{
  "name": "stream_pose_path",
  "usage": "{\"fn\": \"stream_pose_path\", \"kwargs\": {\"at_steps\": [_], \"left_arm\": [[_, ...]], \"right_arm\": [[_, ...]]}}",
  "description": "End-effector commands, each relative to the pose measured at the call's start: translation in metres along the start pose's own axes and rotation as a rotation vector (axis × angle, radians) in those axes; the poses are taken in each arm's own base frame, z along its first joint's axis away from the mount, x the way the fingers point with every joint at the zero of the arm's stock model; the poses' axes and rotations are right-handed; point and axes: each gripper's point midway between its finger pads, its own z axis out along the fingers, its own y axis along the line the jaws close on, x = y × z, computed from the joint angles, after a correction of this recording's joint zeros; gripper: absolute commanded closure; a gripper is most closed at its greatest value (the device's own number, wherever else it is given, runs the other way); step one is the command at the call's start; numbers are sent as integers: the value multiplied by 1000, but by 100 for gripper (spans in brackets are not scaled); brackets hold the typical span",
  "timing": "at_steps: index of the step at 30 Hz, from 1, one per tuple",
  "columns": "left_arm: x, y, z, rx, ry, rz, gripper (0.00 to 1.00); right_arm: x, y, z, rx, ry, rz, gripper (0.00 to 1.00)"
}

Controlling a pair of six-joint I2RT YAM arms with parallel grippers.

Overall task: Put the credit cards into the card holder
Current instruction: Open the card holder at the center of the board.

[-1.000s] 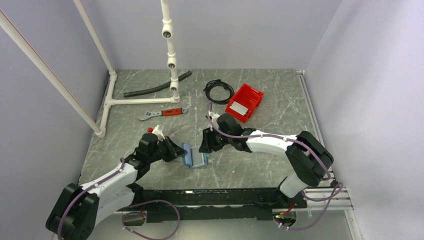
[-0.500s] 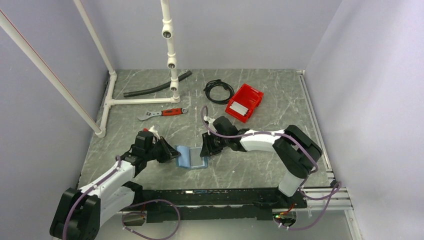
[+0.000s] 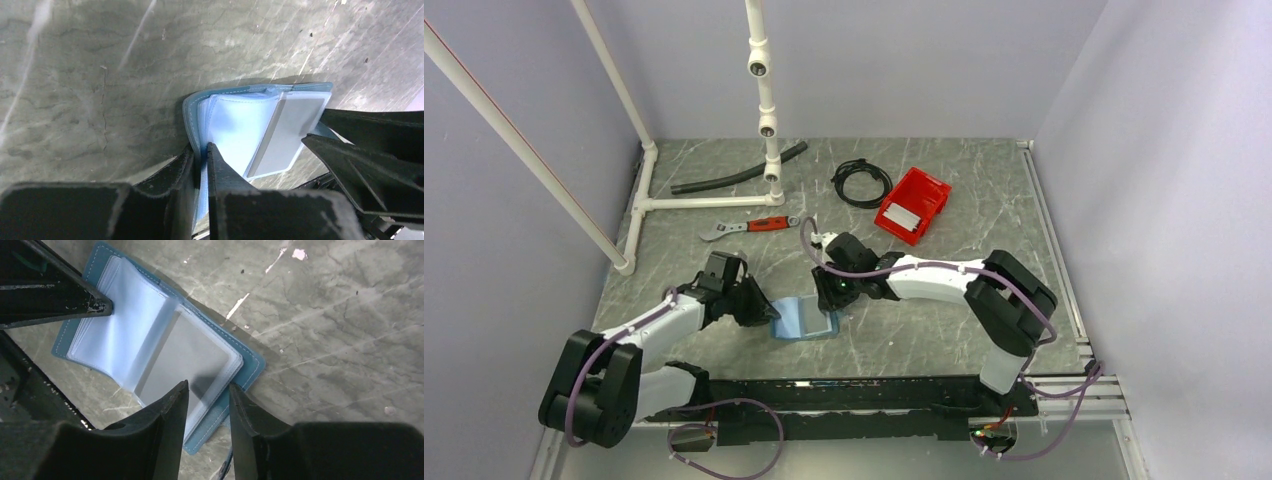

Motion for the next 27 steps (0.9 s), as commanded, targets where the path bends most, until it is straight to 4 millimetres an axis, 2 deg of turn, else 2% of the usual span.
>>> {"fn": "stream_pose_path", "kwargs": {"at_steps": [1, 4, 8, 11, 13, 16, 21, 24, 27], "left_arm": [[7, 21, -3, -70, -18, -8, 83], [6, 19, -6, -61, -31, -5, 83], [5, 18, -6, -52, -40, -6, 83], [7, 16, -6, -36, -35, -11, 84], [8, 17, -6, -32, -36, -15, 85], [8, 21, -6, -49, -43, -15, 86], [8, 31, -8, -91, -62, -21, 85], [9, 33, -8, -94, -65, -19, 67], [13, 32, -10, -88, -43, -19, 55]], "right_arm": [[-27, -5, -29, 181, -55, -119, 59], [-38, 12, -37, 201, -74, -181, 55], [-41, 53, -27, 16, -80, -178, 53], [-36, 71, -15, -91, -58, -153, 56], [-32, 79, -8, -153, -54, -136, 63], [-22, 67, 1, -169, -41, -79, 76], [7, 18, 13, -106, -32, 6, 87], [21, -3, 18, -73, -21, 26, 89], [29, -7, 20, -70, -13, 27, 89]]}}
